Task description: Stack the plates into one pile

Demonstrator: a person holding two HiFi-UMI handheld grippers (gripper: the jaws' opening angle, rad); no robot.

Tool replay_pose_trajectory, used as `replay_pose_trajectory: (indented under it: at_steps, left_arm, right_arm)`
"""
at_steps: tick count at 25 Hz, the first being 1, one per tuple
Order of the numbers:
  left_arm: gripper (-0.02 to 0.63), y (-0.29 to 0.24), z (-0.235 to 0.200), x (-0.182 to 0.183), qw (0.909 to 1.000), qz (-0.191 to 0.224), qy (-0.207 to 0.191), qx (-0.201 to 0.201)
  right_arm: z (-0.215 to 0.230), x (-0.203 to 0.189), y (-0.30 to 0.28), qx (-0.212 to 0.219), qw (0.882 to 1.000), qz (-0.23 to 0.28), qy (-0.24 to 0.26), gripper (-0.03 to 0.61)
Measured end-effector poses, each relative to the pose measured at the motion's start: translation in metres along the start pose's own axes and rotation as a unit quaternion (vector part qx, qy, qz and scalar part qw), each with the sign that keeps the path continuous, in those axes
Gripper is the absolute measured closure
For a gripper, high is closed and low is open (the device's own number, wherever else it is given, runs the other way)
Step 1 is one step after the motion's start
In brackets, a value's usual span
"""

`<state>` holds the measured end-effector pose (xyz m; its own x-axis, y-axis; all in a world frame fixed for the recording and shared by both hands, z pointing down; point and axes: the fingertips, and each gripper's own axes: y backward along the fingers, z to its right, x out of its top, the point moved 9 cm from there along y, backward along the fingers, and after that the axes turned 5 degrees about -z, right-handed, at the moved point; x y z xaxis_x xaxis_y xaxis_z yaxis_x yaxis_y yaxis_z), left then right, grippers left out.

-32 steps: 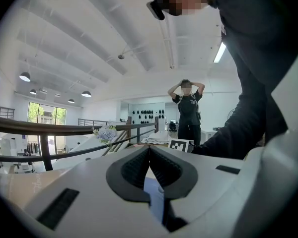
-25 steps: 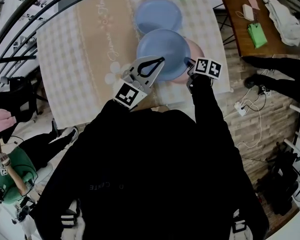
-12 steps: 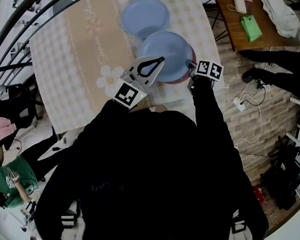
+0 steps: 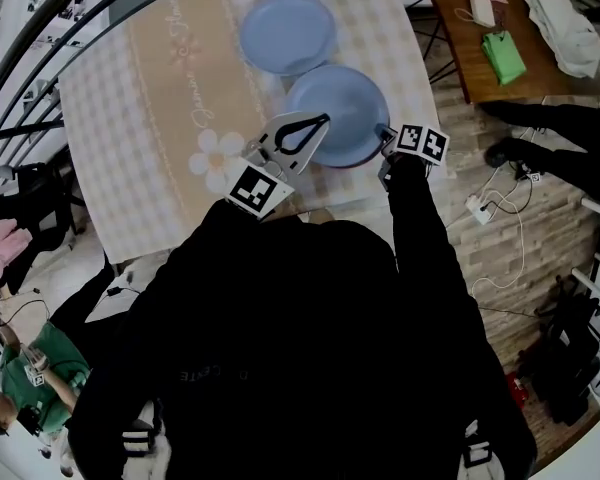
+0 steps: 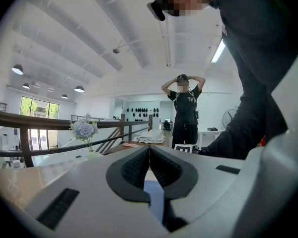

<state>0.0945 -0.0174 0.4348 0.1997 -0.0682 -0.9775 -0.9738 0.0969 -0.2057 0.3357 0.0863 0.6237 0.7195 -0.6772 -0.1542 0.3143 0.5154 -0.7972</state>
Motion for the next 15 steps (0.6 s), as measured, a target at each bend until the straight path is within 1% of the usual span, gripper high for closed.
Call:
replay_pose_trajectory:
  at_steps: [15]
  left_arm:
    - [0.592, -0.001, 0.008, 0.000, 0.9999, -0.007, -0.006, 0.006]
  right_arm:
    - [0.018, -0.002, -0.002, -0.011, 1.000, -0.008, -0.006, 0.554]
